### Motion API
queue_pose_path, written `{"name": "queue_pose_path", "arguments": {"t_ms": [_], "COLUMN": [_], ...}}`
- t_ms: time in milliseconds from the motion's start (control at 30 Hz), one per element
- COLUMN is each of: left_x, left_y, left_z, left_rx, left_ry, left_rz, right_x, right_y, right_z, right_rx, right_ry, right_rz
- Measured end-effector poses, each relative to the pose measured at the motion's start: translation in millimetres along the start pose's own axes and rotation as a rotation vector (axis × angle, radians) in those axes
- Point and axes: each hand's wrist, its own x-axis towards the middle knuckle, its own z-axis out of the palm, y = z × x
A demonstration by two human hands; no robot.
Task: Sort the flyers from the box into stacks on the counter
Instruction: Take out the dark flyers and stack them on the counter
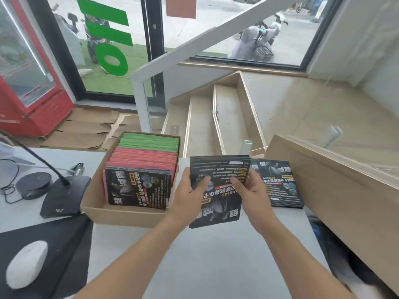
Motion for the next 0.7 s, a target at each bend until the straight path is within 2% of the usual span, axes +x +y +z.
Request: {"name": "queue_pose_path", "arguments": {"t_ms": [133,300,533,700], "left_x": [-1,-8,-6,-1], "left_y": [-35,-51,-62,-62], "left_z": [42,57,59,61], "left_rx": [-0.007,0.106,0.262,0.276], "left_ry": [0.135,0.12,0.063,0.118], "left_rz": [-0.064,-0.018,0.161,0.212], "right_x": [-16,-22,-31,-23], "right_y": [25,34,39,42], "right_z": [-27,-41,-35,-37], "right_rx": [-0.082,-0.106,-0.415,-0.405], "right_ry": [0.065,0.167,0.176,0.211], "right_rz": [0.045,0.065,-0.191,-0.199]}}
